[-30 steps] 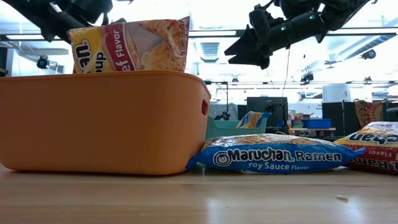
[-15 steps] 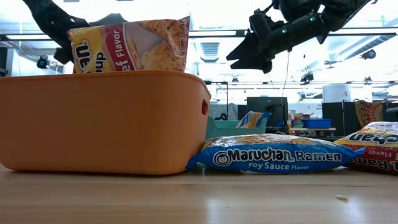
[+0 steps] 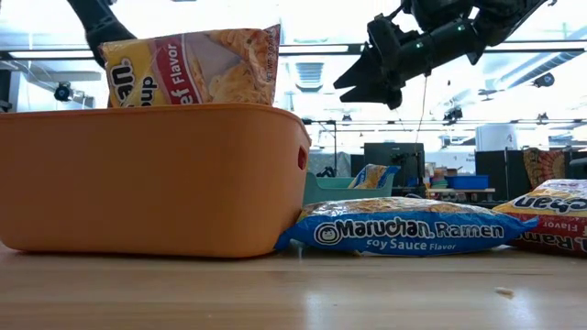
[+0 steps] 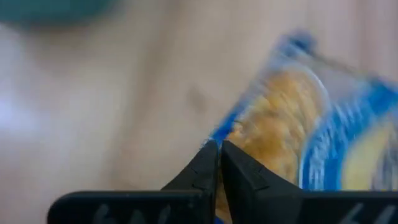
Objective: Sort Maruchan noodles
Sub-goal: Put the blue noodle pack into the green bin
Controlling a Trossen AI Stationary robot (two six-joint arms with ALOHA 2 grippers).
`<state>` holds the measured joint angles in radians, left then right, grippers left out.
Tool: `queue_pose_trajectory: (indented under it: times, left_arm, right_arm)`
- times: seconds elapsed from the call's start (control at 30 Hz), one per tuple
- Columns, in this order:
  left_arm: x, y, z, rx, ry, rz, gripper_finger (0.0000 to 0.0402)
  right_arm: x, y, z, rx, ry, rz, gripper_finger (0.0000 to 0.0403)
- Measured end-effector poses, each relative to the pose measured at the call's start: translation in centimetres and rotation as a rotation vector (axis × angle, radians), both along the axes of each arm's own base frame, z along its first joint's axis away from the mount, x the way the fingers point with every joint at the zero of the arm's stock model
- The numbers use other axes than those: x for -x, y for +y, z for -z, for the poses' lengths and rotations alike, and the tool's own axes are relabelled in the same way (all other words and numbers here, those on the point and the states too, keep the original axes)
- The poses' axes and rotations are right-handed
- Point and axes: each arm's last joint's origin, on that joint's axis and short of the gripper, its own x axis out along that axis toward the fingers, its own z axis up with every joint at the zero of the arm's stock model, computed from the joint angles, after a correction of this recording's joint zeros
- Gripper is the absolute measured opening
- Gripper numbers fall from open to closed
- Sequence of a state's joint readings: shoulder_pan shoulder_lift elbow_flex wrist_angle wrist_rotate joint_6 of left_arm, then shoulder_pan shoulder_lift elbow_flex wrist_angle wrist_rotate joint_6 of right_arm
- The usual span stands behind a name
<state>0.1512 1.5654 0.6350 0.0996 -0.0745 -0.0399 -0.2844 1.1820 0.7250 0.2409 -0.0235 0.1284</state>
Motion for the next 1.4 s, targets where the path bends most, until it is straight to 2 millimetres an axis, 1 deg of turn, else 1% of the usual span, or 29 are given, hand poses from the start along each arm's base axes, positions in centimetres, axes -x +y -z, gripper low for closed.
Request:
queue_pose_trajectory:
  times: [0.07,0.1,0.23,0.37,0.5,0.67,0.83,0.93,1.07,1.13,1.27,1.4]
  left_arm:
    - [-0.9,0.6,-0.7,-0.085,-0.039,-0.072,0.0002]
    - [-1.4,0.8,-1.3,-0.114,-0.053,-0.079,0.0001]
    - [-2.4,0.8,-3.1,-0.162,-0.073,0.005,0.0000]
    - [-1.9,0.4,-4.4,-0.138,-0.069,0.144,0.0000]
    - [-0.7,0.1,-4.6,-0.093,0.000,0.192,0.0000]
    - [0.8,-0.3,-3.9,-0.015,0.089,0.174,0.0000]
    - [1.7,-0.7,-2.6,0.017,0.131,0.162,0.0000]
    - [2.0,-0.8,-2.2,0.041,0.139,0.161,0.0000]
    - [2.1,-0.9,-2.0,0.070,0.131,0.141,0.0000]
    - [2.2,-0.9,-1.8,0.072,0.116,0.134,0.0000]
    - [2.1,-0.9,-1.3,0.058,0.045,0.134,0.0000]
    - [1.9,-0.8,-0.8,0.067,0.025,0.119,0.0000]
  right_arm:
    - [0.0,0.0,0.0,-0.003,-0.001,0.001,0.0224]
    - [0.0,0.0,0.0,-0.006,-0.001,0.002,0.0224]
    - [0.0,0.0,0.2,-0.039,0.008,0.009,0.0224]
    - [0.2,0.1,0.7,-0.088,0.054,0.022,0.0224]
    - [0.3,0.2,1.0,-0.185,0.069,0.036,0.0224]
    - [0.5,0.6,1.5,-0.366,0.113,-0.033,0.0224]
    - [0.8,0.9,2.2,-0.550,0.157,-0.010,0.0224]
    - [0.8,1.2,3.0,-0.661,0.210,-0.006,0.0224]
    - [0.3,1.6,4.0,-0.837,0.257,-0.009,0.0224]
    - [-0.1,1.9,4.6,-0.872,0.277,-0.005,0.0224]
    - [-0.8,2.2,5.5,-0.868,0.300,-0.011,0.0224]
    - [-1.5,2.3,7.0,-0.865,0.335,0.015,0.0226]
